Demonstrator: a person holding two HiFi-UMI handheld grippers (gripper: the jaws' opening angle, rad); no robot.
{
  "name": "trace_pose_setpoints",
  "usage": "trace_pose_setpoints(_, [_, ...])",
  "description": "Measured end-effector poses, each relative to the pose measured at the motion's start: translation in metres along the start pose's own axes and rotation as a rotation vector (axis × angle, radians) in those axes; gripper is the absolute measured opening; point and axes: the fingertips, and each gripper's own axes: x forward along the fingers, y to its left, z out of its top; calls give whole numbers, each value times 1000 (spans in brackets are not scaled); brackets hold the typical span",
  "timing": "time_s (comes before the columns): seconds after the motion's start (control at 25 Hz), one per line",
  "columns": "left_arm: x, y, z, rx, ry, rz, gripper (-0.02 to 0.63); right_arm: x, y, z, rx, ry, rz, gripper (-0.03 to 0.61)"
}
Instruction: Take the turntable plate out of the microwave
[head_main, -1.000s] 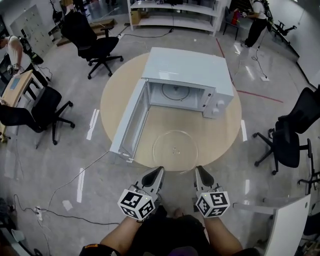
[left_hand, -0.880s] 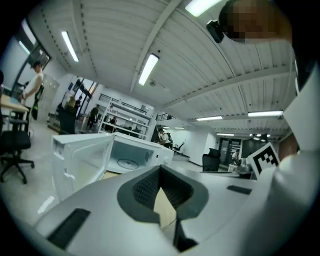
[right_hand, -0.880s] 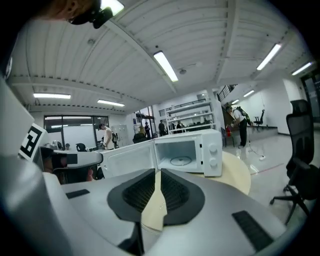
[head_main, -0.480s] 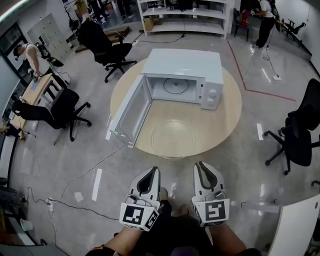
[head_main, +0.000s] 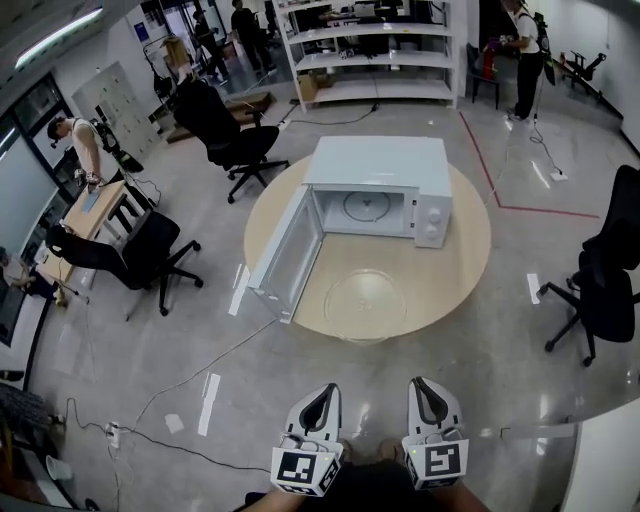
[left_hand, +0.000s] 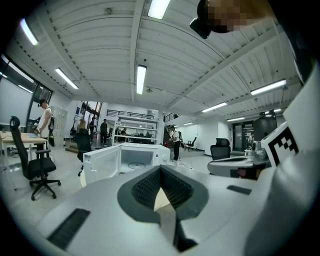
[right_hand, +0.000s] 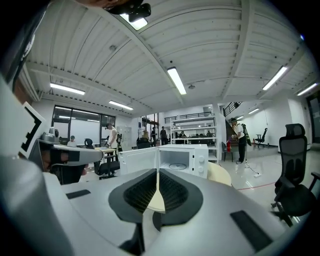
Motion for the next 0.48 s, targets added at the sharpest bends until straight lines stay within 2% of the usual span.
trace_pose_setpoints(0.12, [-13, 14, 2, 4, 7, 2, 46, -7, 13, -1, -10, 31, -21, 23])
trace_pose_setpoints(0.32, [-18, 29, 7, 20, -48, -4, 46, -2, 32, 10, -50, -51, -19, 14])
trace_pose_setpoints(0.48, [-18, 35, 6, 24, -49, -8, 46, 4, 38, 13, -62, -56, -17, 14])
